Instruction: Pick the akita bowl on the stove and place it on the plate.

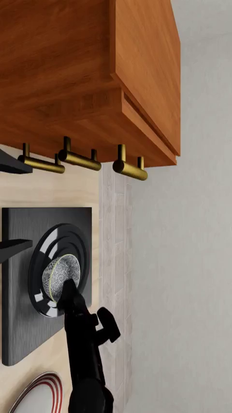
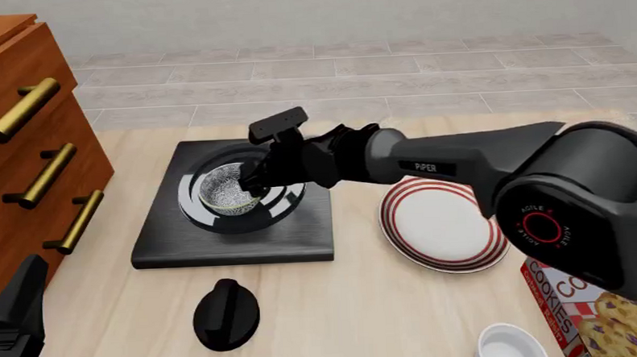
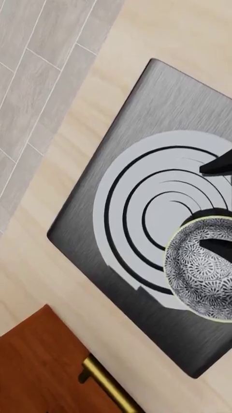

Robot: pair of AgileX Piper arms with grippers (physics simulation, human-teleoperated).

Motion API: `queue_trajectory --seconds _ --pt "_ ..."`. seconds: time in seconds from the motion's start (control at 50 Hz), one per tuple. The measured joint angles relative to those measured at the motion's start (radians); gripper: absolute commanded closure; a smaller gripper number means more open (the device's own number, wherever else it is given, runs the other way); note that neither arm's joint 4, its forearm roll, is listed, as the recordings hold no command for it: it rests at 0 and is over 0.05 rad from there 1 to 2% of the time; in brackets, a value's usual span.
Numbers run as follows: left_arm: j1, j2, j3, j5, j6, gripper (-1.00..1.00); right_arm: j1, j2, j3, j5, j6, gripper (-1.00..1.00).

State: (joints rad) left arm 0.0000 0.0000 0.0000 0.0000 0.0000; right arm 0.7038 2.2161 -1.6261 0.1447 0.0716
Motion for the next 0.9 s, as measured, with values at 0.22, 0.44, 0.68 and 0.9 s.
queue_trajectory --seconds 0.22,0.44,0.68,0.9 --pt "0.0 0.0 0.0 0.0 0.0 -1.0 -0.001 0.009 -0.009 0.001 0.004 -1.0" --pt "0.0 0.0 0.0 0.0 0.0 -1.0 0.007 -0.001 0.009 -0.012 0.006 1.0" --pt "0.0 0.0 0.0 0.0 0.0 -1.0 0.009 -0.037 0.052 -0.026 -0.013 1.0" --pt "0.0 0.0 0.0 0.0 0.0 -1.0 -0.007 -0.114 0.136 -0.048 -0.029 1.0"
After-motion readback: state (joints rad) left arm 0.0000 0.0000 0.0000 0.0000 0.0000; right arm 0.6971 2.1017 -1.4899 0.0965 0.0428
